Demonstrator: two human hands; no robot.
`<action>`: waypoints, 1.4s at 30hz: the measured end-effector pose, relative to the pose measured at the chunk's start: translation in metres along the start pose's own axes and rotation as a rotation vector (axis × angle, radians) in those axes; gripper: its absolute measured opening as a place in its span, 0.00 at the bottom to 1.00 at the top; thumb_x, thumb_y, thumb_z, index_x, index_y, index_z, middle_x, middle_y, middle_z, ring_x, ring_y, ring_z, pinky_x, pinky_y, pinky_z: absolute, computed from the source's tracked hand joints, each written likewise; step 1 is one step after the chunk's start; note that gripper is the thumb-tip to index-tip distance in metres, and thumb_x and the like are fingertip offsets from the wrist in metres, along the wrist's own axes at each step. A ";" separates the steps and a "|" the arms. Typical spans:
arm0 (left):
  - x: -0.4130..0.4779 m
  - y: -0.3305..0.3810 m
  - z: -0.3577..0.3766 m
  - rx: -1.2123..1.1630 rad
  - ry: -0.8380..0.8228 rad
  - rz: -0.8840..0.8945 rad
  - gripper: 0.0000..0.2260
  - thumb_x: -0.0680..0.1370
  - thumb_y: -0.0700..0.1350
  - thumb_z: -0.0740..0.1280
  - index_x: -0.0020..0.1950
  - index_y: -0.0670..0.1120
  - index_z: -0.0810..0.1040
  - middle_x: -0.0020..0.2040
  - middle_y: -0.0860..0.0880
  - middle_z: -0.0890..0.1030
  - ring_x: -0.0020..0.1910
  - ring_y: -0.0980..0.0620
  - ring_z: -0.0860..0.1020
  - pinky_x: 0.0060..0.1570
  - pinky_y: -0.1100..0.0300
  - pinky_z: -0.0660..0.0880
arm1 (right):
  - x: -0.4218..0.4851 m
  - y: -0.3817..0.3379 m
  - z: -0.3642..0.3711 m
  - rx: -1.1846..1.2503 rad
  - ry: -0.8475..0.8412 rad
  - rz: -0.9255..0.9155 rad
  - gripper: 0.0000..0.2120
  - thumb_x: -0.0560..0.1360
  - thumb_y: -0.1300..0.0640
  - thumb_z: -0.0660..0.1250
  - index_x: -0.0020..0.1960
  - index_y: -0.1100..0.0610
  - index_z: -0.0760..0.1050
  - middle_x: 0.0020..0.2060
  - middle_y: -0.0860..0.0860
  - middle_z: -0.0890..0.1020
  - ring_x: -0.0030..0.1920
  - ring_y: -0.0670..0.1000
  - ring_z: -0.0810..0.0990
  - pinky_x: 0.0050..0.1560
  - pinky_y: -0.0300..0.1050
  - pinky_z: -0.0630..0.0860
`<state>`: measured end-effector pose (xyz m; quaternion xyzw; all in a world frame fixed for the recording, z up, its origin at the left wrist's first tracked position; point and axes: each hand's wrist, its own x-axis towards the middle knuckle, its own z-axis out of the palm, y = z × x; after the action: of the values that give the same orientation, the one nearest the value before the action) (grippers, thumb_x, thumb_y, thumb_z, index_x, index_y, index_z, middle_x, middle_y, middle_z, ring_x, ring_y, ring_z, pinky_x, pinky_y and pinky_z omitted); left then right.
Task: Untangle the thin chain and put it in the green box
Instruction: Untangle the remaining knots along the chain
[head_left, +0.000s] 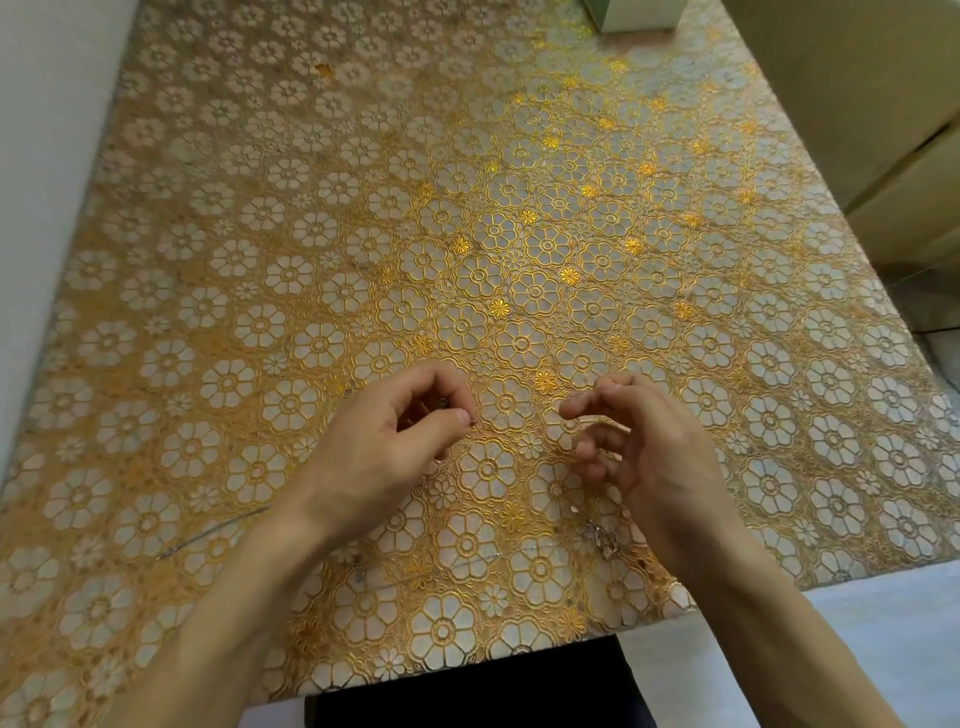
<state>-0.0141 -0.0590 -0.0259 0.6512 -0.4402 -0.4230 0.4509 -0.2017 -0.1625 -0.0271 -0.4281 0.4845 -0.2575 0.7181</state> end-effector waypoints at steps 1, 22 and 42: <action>0.000 -0.001 -0.002 0.001 0.012 -0.004 0.10 0.69 0.57 0.64 0.42 0.53 0.79 0.40 0.44 0.79 0.38 0.45 0.77 0.39 0.49 0.75 | 0.000 0.000 -0.001 0.006 0.007 0.003 0.09 0.82 0.61 0.57 0.44 0.55 0.71 0.39 0.51 0.84 0.31 0.49 0.74 0.33 0.44 0.66; 0.013 -0.008 -0.001 0.488 0.229 -0.025 0.02 0.79 0.48 0.68 0.47 0.55 0.79 0.40 0.62 0.78 0.40 0.65 0.74 0.39 0.70 0.68 | 0.004 0.011 -0.025 -0.345 0.092 -0.191 0.08 0.81 0.57 0.65 0.44 0.54 0.76 0.33 0.49 0.80 0.29 0.49 0.72 0.30 0.44 0.69; 0.052 -0.005 0.061 0.838 -0.039 0.275 0.13 0.75 0.58 0.66 0.54 0.57 0.84 0.54 0.57 0.79 0.56 0.52 0.74 0.55 0.50 0.76 | 0.002 0.008 -0.058 -0.753 0.061 -0.427 0.04 0.78 0.52 0.69 0.44 0.47 0.78 0.34 0.41 0.80 0.28 0.44 0.72 0.31 0.31 0.67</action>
<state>-0.0573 -0.1207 -0.0533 0.7049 -0.6648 -0.1563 0.1914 -0.2545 -0.1814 -0.0442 -0.7431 0.4661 -0.2182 0.4277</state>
